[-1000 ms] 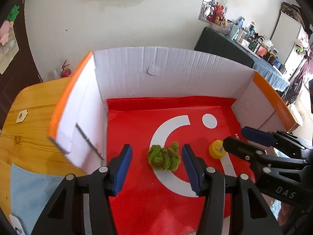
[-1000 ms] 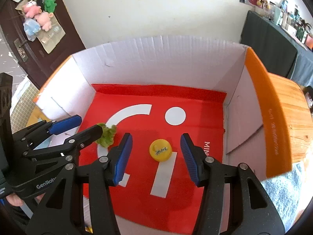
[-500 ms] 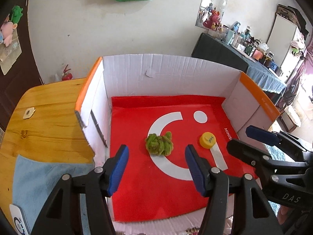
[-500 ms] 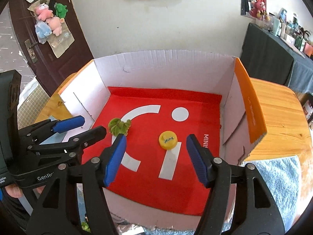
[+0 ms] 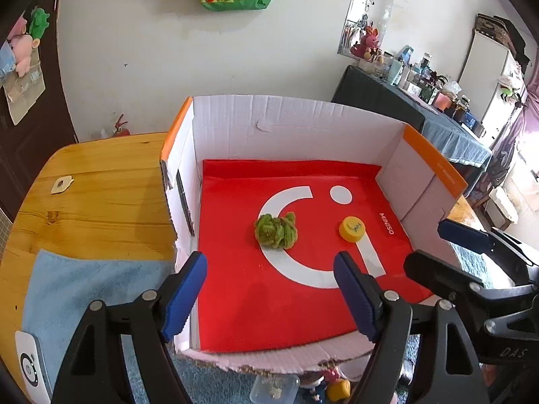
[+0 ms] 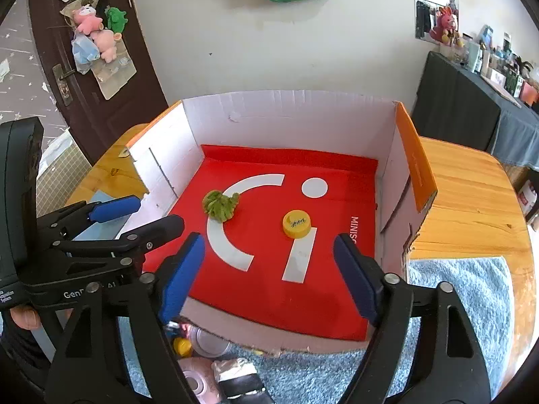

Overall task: Organize objects
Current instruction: 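Withdraw both grippers from the box back toward the remaining items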

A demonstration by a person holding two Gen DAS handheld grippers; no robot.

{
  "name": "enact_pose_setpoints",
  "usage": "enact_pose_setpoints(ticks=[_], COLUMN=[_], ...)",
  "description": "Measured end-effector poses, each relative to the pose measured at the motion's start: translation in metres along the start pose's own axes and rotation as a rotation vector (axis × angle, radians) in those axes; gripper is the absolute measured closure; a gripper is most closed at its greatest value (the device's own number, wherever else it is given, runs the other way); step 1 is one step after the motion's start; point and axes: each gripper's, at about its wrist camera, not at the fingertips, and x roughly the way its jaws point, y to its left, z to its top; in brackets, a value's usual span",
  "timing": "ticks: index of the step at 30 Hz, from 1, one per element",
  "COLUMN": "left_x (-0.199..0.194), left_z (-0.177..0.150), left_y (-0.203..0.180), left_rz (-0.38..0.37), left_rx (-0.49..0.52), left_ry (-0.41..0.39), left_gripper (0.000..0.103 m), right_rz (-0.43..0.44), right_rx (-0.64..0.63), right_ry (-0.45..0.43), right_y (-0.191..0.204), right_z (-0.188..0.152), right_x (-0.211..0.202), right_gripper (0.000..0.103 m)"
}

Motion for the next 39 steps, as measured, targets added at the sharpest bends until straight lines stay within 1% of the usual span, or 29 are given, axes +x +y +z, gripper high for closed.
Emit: enact_pose_setpoints(ticks=[4,8,13,16,18,39], left_x=[-0.008,-0.012,-0.018,-0.021,-0.023,-0.031], left_z=[-0.006,-0.011,-0.018,-0.024,-0.028,-0.061], left_y=[0.0,0.001,0.003,0.003,0.004,0.004], left_rz=[0.009,0.011,0.02,0.017,0.018,0.026], left_rx=[-0.003,-0.008,-0.018,-0.025,-0.025,-0.029], left_ry=[-0.018,-0.023,-0.04,-0.047,-0.047,-0.038], left_gripper=[0.015,0.014,0.003,0.002,0.001,0.0], right_rz=[0.003,-0.003,-0.015,-0.031,-0.025,-0.011], right_rx=[-0.003,-0.006,-0.021,-0.033,-0.032,-0.025], right_ry=[-0.007,-0.021,-0.038,-0.044,-0.043,-0.04], right_y=[0.003,0.004,0.008,0.011,0.012,0.016], right_z=[-0.006,-0.012,-0.021,-0.027,-0.031,-0.064], right_x=[-0.005,-0.011,-0.019,-0.021,-0.022,-0.029], right_gripper=[0.022,0.017,0.01,0.007,0.006,0.006])
